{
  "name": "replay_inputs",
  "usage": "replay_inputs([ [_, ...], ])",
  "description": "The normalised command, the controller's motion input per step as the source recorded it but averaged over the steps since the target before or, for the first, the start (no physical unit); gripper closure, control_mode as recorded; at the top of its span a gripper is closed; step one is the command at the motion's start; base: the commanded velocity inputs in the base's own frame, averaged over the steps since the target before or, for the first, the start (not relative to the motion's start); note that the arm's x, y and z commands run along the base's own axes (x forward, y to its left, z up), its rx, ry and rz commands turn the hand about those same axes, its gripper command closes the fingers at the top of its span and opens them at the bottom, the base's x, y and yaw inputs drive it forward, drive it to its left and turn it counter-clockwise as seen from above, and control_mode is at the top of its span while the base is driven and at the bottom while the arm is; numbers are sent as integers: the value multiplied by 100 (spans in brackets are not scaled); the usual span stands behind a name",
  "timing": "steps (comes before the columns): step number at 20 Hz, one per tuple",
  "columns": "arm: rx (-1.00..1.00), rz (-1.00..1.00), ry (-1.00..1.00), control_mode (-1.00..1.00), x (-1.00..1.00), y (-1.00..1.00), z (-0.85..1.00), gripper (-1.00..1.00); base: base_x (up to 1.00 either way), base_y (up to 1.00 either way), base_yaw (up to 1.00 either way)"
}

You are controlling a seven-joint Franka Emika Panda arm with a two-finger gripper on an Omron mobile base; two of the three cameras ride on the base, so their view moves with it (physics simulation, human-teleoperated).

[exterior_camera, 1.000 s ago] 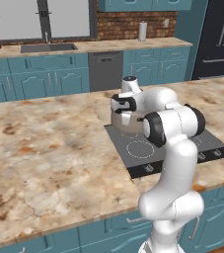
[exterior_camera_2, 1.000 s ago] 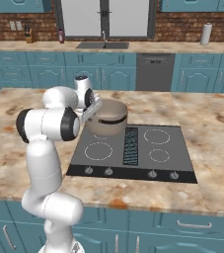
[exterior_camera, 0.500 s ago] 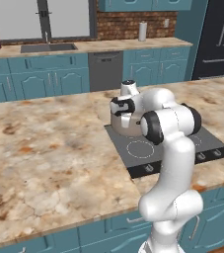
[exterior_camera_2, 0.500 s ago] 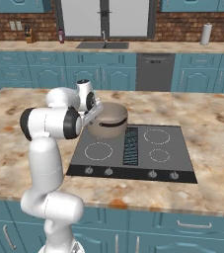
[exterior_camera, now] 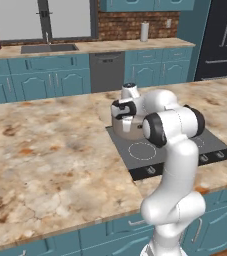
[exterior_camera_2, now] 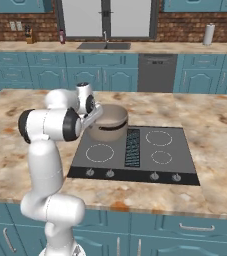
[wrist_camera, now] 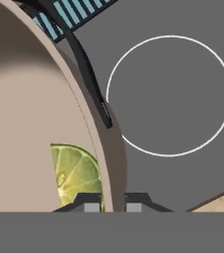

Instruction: Turn on the sink faucet. Then move the lemon wedge from the counter to the sink. Turn off the sink. Move the vegetable from the sink to the pot next to the stove. Finally move the pot to the rear left burner.

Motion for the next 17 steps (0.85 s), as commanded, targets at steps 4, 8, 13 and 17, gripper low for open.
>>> replay_inputs([
  [4,0,0,0,-100,-13,11,-3,-100,0,0,0],
  [8,0,0,-3,-100,0,4,0,-100,0,0,0],
  [13,0,0,-8,-100,-4,0,23,-100,0,0,0],
  [17,-2,0,-8,-100,-18,1,53,-100,0,0,0],
])
